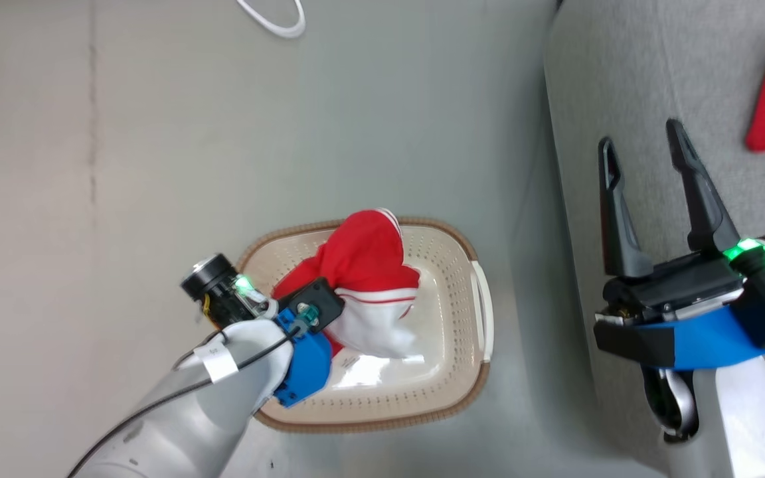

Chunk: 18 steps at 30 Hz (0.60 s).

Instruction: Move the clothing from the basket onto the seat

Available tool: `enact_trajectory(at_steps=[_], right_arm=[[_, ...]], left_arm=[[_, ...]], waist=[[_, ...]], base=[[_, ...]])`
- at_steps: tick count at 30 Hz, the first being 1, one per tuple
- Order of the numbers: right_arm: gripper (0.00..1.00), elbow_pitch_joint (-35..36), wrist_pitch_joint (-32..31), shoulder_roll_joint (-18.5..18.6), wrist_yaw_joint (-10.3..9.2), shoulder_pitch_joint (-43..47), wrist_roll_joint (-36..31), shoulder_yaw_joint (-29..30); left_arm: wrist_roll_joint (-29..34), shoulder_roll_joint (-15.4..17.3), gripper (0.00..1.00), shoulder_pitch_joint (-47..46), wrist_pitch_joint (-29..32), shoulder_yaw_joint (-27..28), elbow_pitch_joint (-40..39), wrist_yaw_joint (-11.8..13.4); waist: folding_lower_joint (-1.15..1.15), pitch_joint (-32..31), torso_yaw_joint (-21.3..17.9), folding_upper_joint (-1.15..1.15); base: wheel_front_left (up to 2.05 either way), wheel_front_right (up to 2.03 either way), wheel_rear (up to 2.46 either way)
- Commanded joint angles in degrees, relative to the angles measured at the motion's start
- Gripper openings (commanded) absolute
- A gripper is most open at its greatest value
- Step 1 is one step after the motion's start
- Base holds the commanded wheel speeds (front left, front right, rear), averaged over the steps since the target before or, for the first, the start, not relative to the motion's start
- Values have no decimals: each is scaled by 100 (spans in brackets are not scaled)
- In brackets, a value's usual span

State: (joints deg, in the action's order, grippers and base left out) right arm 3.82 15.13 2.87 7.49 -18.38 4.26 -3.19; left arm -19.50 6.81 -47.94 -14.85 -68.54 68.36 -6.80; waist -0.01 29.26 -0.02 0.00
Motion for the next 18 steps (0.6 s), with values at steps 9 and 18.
enact_trajectory(at_steps=[9,18], right_arm=[[100,-202,2,4,1,559,-31,151],[100,-319,2,4,1,965,36,164]], left_arm=[[-300,302,0,577,-41,864,-1499,400],[-201,487,0,933,-42,1781,-2840,659]], waist=[[1,-991,213,0],[1,-1699,330,0]], base=[[0,0,0],[0,0,0]])
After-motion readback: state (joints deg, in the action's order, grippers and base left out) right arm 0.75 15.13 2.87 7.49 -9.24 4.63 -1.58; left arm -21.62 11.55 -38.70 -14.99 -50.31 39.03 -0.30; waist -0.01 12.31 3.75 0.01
